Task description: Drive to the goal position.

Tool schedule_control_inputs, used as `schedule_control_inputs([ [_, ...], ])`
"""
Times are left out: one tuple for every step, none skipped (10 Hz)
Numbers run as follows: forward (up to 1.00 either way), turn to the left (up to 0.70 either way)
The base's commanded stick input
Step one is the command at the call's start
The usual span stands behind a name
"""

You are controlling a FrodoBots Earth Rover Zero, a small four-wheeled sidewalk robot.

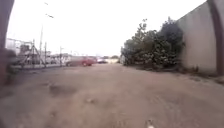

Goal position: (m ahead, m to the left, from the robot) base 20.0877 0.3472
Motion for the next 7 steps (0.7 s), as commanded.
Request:
schedule_control_inputs([
  [0.5,0.0],
  [0.5,0.0],
  [0.5,0.0],
  [0.5,0.0],
  [0.5,0.0],
  [0.5,0.0],
  [0.5,0.0],
])
